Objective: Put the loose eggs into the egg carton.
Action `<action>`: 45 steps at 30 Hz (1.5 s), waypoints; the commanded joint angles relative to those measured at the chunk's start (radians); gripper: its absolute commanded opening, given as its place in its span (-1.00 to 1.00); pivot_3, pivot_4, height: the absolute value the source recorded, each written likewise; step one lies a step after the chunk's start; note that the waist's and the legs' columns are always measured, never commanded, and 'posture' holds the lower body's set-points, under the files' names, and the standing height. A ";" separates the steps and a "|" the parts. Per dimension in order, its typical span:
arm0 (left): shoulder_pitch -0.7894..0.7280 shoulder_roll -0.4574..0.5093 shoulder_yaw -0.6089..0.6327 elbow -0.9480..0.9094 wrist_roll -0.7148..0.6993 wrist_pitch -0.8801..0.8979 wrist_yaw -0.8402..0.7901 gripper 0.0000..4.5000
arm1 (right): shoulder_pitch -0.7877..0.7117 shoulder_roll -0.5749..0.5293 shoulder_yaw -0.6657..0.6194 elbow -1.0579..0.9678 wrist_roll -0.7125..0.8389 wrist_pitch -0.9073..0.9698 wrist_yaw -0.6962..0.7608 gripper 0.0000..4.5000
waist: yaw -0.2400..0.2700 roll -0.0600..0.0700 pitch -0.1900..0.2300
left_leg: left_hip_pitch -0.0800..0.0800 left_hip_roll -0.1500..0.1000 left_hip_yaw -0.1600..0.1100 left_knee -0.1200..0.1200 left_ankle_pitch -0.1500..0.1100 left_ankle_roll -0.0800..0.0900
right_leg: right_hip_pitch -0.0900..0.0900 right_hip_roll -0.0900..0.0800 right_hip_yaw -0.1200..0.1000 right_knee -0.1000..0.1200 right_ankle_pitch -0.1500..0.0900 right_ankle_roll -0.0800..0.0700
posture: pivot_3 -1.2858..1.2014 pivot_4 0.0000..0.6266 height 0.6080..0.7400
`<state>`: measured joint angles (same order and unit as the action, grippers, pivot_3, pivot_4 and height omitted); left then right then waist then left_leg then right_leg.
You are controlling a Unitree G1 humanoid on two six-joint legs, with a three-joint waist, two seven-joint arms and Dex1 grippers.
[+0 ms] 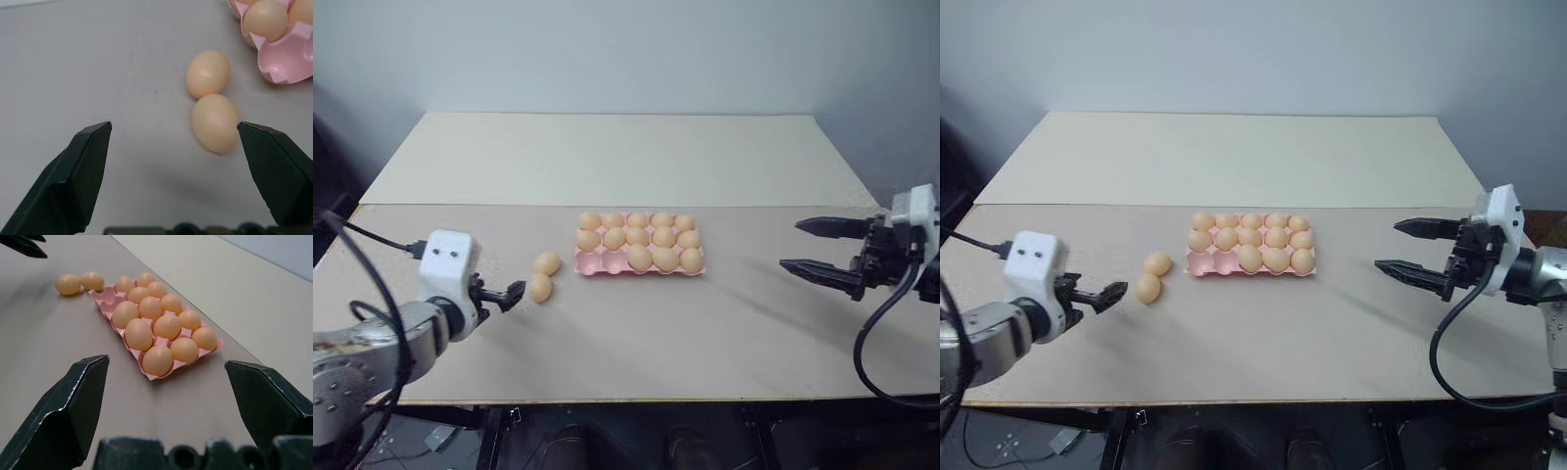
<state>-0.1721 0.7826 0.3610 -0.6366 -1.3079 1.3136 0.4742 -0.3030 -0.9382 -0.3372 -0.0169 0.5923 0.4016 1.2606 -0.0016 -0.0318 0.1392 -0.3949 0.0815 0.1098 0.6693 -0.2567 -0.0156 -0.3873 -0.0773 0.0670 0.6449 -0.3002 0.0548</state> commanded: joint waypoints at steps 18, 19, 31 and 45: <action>-0.195 -0.195 -0.224 0.264 0.406 -0.066 -0.171 1.00 | 0.015 -0.019 -0.024 -0.123 0.031 0.038 -0.067 0.98 | 0.013 0.000 0.000 | -0.002 -0.001 0.000 0.000 0.004 -0.008 | -0.001 0.000 0.000 -0.001 0.000 0.000 | 0.03 -0.52 1.00; -0.196 -0.196 -0.219 0.271 0.418 -0.064 -0.184 1.00 | 0.019 -0.022 -0.027 -0.129 0.032 0.043 -0.071 0.98 | 0.013 0.000 0.000 | -0.002 -0.001 -0.001 0.000 0.004 -0.008 | -0.001 0.000 0.000 -0.001 0.000 0.000 | 0.03 -0.52 1.00; -0.151 -0.266 -0.155 0.217 0.502 0.030 -0.243 0.91 | 0.045 -0.030 -0.046 -0.160 0.038 0.061 -0.103 0.99 | 0.013 0.000 0.000 | -0.002 -0.001 -0.001 0.001 0.004 -0.007 | -0.001 0.000 0.000 0.000 0.000 0.000 | 0.03 -0.52 1.00; -0.153 -0.269 -0.082 0.132 0.583 0.026 -0.371 -0.21 | 0.015 -0.034 -0.026 -0.160 0.046 0.069 -0.101 1.00 | 0.014 0.000 0.000 | -0.003 -0.001 -0.001 0.001 0.004 -0.007 | -0.001 0.000 0.000 0.000 0.000 0.001 | 0.03 -0.52 1.00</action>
<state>-0.3305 0.4916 0.2298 -0.4322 -0.7137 1.3409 0.1372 -0.2721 -0.9510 -0.3374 -0.1487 0.6117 0.4639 1.1525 0.0123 -0.0322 0.1393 -0.3979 0.0809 0.1088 0.6703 -0.2524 -0.0229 -0.3887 -0.0775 0.0666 0.6448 -0.2999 0.0554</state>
